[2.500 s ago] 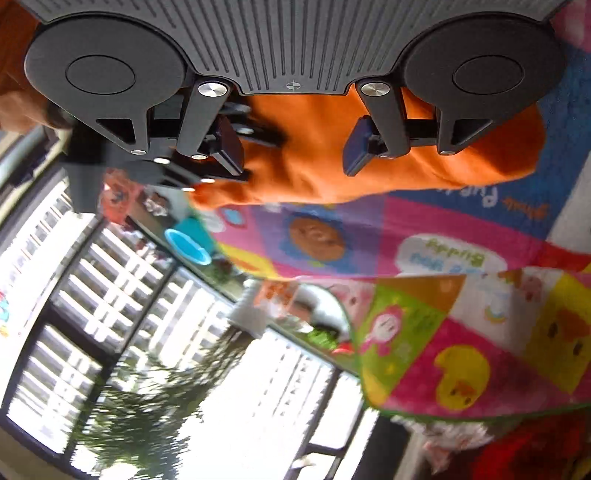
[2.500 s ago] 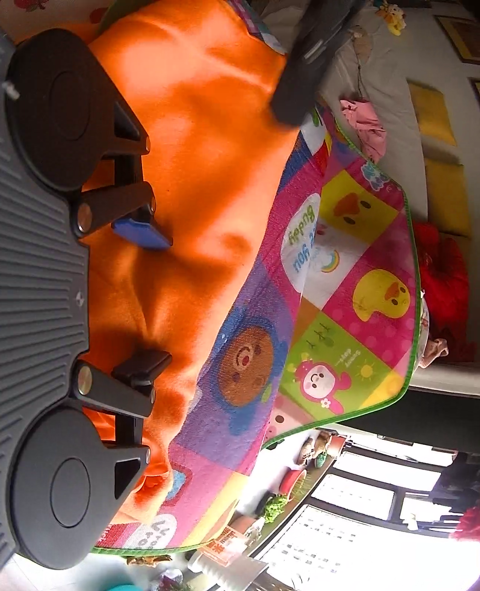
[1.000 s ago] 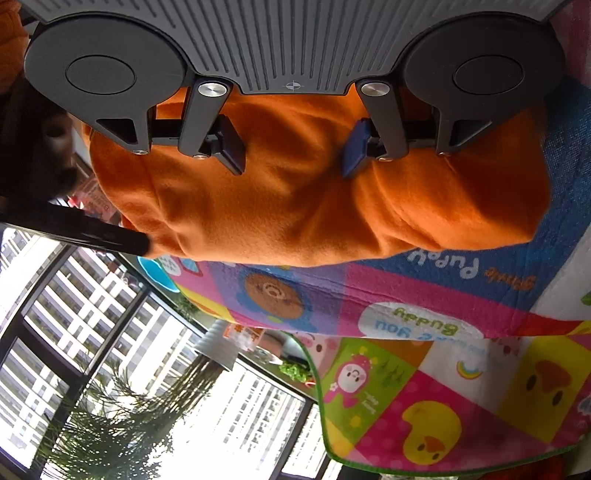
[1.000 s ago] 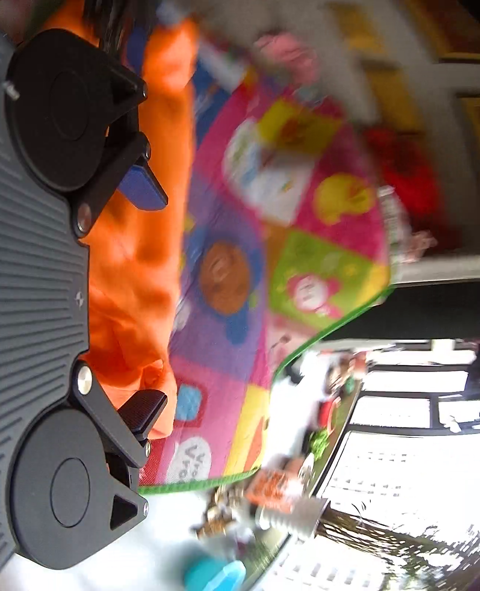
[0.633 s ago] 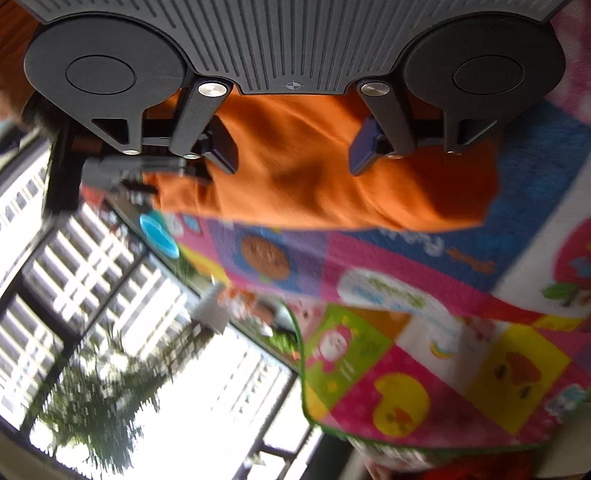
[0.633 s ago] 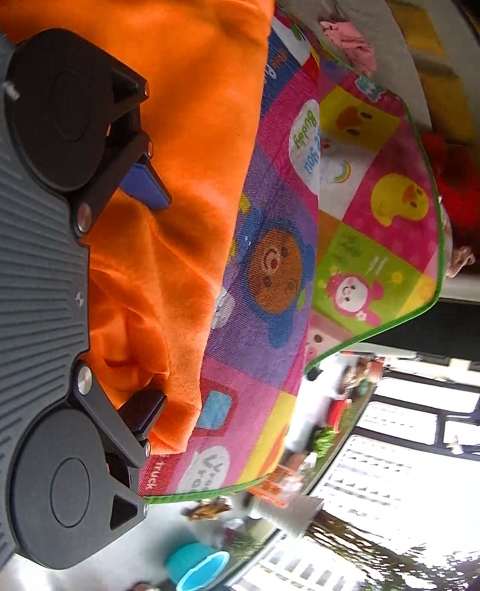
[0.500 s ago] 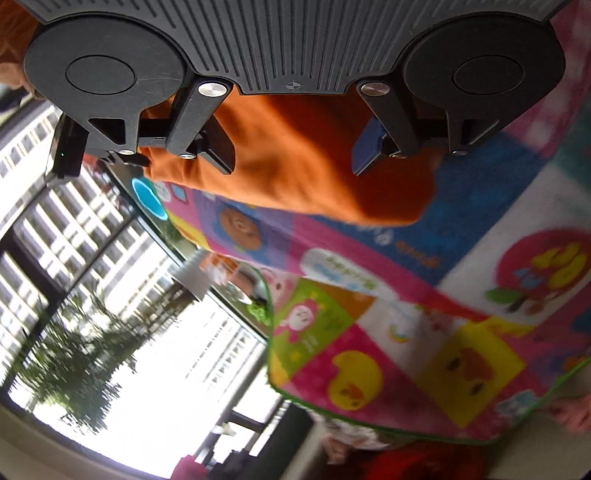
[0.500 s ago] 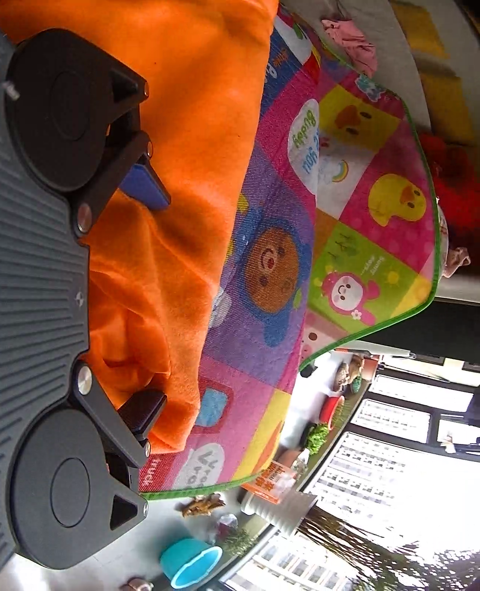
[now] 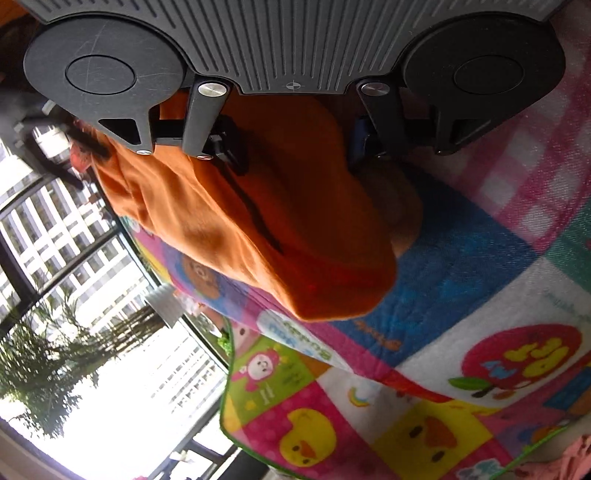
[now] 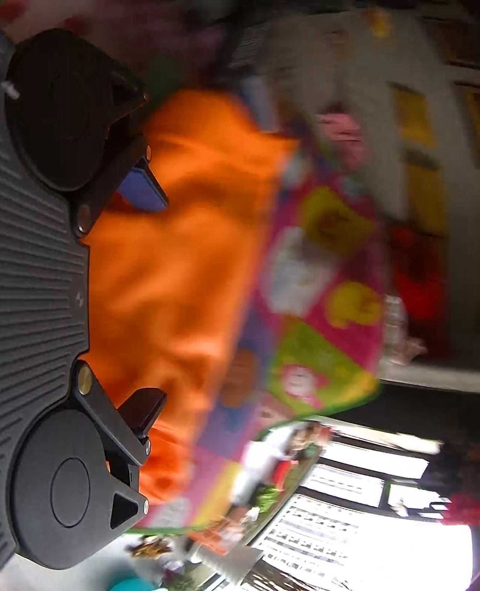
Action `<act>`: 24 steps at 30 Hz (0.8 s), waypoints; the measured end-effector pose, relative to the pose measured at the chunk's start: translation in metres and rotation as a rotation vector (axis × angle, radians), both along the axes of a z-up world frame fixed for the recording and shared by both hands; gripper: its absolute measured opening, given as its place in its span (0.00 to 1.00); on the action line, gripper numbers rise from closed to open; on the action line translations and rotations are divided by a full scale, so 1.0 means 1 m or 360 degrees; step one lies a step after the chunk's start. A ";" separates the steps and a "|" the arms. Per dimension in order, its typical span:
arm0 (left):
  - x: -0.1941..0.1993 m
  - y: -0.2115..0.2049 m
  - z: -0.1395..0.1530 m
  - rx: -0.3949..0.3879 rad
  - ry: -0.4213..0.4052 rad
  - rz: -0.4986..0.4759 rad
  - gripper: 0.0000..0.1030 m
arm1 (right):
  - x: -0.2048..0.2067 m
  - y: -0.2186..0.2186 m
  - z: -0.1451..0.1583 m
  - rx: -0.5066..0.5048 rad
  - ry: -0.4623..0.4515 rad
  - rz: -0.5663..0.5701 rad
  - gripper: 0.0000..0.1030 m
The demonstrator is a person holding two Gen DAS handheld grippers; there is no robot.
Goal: Fold clothes
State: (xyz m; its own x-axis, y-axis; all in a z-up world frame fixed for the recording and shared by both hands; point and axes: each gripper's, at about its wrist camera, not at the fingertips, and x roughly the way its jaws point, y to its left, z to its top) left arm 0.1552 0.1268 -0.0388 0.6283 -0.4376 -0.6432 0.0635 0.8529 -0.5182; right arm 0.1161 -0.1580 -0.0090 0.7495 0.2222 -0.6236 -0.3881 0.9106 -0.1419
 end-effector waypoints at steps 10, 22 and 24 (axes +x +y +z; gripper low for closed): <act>-0.007 -0.003 -0.002 -0.0085 0.0028 -0.0005 0.53 | -0.049 0.028 0.034 0.0069 -0.0300 0.0242 0.96; -0.008 -0.032 0.024 -0.0143 -0.0053 -0.0139 0.39 | -0.040 0.101 -0.005 -0.0092 -0.0242 0.0367 0.76; -0.006 -0.036 0.027 -0.0152 -0.0064 -0.0152 0.39 | -0.048 0.103 -0.002 -0.0096 -0.0279 0.0397 0.78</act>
